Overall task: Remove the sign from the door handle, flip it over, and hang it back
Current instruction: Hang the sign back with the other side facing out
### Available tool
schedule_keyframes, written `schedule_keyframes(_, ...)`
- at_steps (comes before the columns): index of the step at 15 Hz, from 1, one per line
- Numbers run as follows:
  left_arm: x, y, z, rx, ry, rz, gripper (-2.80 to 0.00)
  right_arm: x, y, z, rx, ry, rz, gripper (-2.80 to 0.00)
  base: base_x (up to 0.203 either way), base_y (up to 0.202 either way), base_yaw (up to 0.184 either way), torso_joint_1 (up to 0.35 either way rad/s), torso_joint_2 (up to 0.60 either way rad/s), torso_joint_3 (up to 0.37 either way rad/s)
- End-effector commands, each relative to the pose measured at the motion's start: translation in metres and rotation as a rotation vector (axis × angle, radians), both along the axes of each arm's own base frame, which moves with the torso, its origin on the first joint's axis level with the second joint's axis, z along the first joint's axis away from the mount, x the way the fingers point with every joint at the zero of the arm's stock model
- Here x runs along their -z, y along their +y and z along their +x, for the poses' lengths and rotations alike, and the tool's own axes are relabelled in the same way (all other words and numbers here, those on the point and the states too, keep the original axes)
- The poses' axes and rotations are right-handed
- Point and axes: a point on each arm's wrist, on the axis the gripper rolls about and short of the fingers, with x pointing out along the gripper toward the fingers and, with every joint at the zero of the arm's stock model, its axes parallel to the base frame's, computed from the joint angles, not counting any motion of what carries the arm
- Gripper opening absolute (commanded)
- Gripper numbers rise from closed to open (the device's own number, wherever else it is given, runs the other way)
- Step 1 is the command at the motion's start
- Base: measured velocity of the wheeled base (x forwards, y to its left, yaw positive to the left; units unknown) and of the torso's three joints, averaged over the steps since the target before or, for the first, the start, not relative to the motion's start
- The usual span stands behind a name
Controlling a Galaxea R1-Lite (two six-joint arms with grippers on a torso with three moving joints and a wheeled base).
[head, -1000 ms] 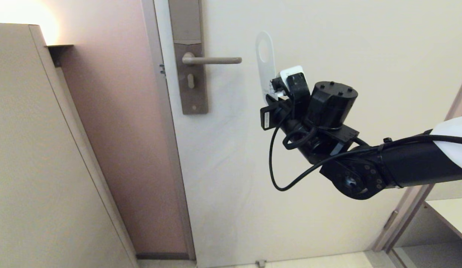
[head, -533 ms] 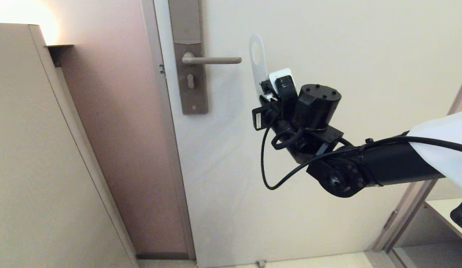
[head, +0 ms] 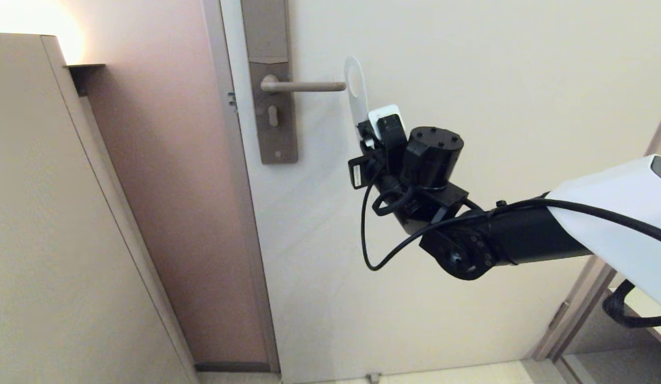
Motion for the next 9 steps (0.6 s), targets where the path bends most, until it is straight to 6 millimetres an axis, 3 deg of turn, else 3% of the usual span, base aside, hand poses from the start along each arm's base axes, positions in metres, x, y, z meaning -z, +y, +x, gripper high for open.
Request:
schedule_keyframes(1, 0.000, 0.000, 0.000, 0.000, 0.001, 0.000, -2.80, 0.005, 0.005, 0.003, -0.002, 0.001, -0.001, -2.80, 0.000, 0.000, 0.000, 0.000, 0.00, 0.000)
schedule_keyframes(9, 0.000, 0.000, 0.000, 0.000, 0.001, 0.000, -2.80, 0.011, 0.030, -0.004, 0.002, 0.000, -0.004, -2.80, 0.000, 0.000, 0.000, 0.000, 0.00, 0.000)
